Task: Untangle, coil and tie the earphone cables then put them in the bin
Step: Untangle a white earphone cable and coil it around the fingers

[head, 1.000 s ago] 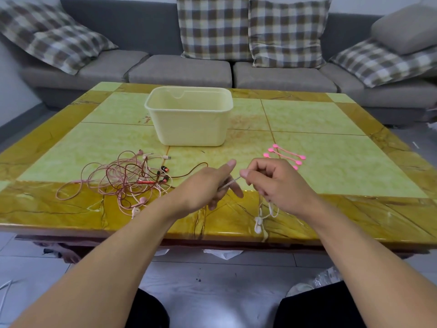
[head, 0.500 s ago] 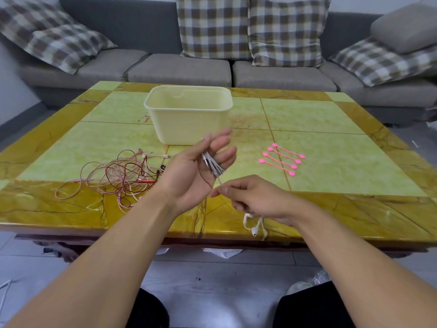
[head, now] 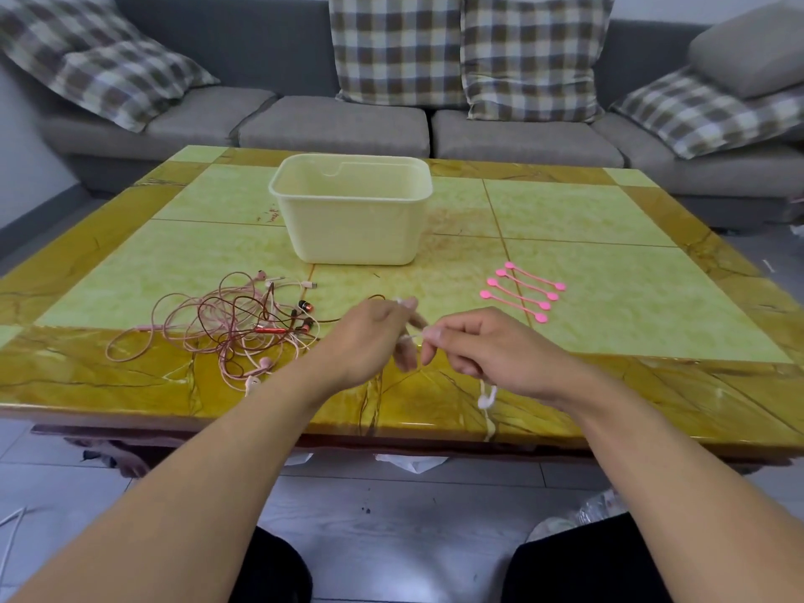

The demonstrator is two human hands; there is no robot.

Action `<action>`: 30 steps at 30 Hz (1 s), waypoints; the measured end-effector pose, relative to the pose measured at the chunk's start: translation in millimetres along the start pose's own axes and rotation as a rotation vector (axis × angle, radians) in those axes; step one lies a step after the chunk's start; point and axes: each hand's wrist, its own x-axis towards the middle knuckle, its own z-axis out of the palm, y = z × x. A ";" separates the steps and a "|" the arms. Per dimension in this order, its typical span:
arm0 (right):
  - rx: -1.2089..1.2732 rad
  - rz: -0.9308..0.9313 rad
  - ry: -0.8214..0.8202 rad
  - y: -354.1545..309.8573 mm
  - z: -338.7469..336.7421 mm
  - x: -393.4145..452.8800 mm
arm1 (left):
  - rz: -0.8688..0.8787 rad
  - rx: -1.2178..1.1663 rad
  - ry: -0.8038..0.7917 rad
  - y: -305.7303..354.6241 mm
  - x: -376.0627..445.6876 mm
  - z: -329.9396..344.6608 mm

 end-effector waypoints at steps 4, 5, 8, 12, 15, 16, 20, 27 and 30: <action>0.078 -0.030 0.191 6.0 -14.2 -0.3 | -0.049 -0.094 -0.207 9.4 -5.9 1.6; 0.111 -0.039 0.236 7.8 -16.4 0.7 | -0.060 -0.204 -0.272 11.0 -5.9 0.4; 0.174 -0.073 0.295 10.6 -15.8 3.4 | -0.046 -0.561 -0.457 12.9 -7.5 -1.5; 0.223 -0.041 0.290 14.6 -7.4 10.3 | -0.054 -1.037 -0.387 18.9 -7.1 2.1; 0.222 0.014 0.212 18.8 2.6 15.3 | -0.052 -1.221 -0.202 19.4 -2.5 2.1; 0.220 0.037 0.182 20.4 6.6 16.7 | -0.050 -1.242 -0.142 18.7 -1.0 2.8; 0.213 0.079 0.101 19.7 19.5 19.8 | -0.052 -1.257 0.081 16.9 3.9 8.4; 0.038 0.122 0.013 20.8 20.4 20.7 | 0.021 -1.100 0.155 19.7 2.9 11.6; -0.077 0.158 -0.069 19.0 8.9 15.9 | 0.076 -1.010 0.075 23.8 -2.4 8.6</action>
